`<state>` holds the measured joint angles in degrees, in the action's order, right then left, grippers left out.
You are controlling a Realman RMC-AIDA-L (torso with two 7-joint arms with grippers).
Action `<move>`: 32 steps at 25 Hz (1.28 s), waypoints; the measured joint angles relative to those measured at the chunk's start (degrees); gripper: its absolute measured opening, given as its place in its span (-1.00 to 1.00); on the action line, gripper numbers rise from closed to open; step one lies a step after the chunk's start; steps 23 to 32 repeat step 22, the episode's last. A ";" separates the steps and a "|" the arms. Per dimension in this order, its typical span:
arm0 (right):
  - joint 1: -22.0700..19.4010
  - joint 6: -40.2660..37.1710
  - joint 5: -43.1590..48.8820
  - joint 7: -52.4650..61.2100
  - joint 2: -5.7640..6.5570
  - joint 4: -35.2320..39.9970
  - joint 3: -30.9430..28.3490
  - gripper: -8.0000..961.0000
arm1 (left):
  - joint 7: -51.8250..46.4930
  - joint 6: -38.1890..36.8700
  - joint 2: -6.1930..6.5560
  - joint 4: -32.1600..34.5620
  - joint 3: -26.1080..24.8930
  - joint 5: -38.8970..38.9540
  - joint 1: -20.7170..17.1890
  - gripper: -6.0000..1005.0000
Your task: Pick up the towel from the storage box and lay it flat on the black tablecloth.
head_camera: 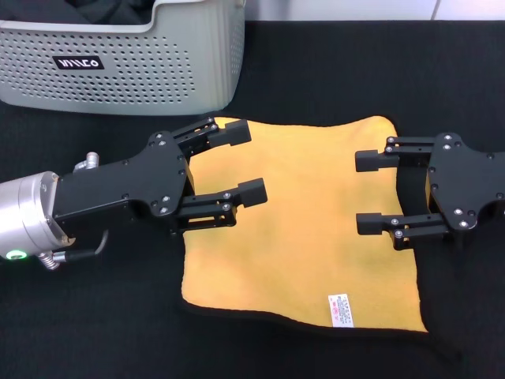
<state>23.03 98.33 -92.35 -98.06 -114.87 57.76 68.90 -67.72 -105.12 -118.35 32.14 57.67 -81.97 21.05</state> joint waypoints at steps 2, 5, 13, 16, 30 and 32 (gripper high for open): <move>-0.01 0.01 0.06 -0.06 0.01 0.02 -0.12 0.54 | -0.96 0.00 0.06 0.18 0.00 -0.14 0.05 0.71; -0.01 0.01 0.39 -0.06 0.01 0.04 -0.36 0.54 | -2.30 -0.05 0.04 0.61 0.03 -0.64 -0.05 0.71; 0.01 0.01 0.68 0.13 0.01 -0.12 -0.35 0.54 | -4.79 -0.09 -0.52 0.75 0.08 -3.39 0.08 0.71; -0.10 0.02 0.68 0.17 -0.06 -0.16 -0.17 0.54 | -5.18 -0.09 -0.62 0.75 0.08 -3.76 0.15 0.71; -0.76 0.02 0.68 0.24 -0.10 -0.24 -0.02 0.54 | -5.23 -0.09 -1.03 0.78 0.08 -3.82 0.19 0.71; -0.76 0.02 0.68 0.24 -0.10 -0.24 -0.02 0.54 | -5.23 -0.09 -1.03 0.78 0.08 -3.82 0.19 0.71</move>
